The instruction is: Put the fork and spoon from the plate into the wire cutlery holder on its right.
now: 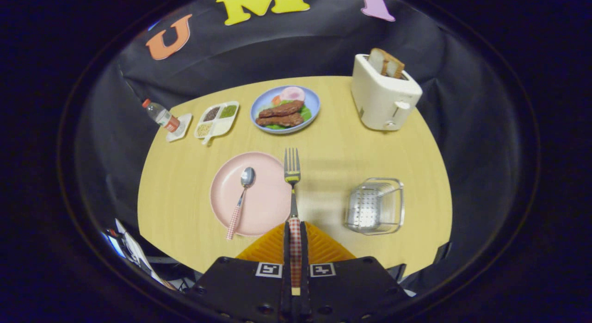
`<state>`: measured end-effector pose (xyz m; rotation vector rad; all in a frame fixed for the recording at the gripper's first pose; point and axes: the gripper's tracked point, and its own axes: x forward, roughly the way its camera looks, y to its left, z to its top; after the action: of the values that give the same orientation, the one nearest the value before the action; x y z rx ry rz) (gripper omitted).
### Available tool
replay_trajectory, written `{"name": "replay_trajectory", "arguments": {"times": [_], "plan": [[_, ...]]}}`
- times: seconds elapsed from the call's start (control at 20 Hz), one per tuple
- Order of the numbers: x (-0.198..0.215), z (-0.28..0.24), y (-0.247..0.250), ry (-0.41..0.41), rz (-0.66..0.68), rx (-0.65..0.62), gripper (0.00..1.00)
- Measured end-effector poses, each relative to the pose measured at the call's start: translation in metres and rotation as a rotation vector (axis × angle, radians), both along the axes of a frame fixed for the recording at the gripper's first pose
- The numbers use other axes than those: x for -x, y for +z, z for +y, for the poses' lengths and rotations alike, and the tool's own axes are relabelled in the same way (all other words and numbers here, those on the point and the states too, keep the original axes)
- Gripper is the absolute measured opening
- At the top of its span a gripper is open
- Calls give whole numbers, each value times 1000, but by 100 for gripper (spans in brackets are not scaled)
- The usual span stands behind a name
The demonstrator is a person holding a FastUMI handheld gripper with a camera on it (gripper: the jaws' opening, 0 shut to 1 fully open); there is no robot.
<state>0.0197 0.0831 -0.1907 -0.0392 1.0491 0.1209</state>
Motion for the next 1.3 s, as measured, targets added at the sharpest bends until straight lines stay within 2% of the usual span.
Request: {"name": "replay_trajectory", "arguments": {"times": [0.15, 0.25, 0.45, 1.0, 1.25, 1.3], "plan": [[13, -47, 14, -35, 97, 26, 7], [24, -68, 8, -86, 204, 7, 7], [24, -93, -11, -119, 322, 35, 7], [-5, -92, -48, -189, 565, 42, 7], [-15, -88, -56, -199, 595, 44, 7], [-17, -87, -56, -200, 597, 43, 12]]}}
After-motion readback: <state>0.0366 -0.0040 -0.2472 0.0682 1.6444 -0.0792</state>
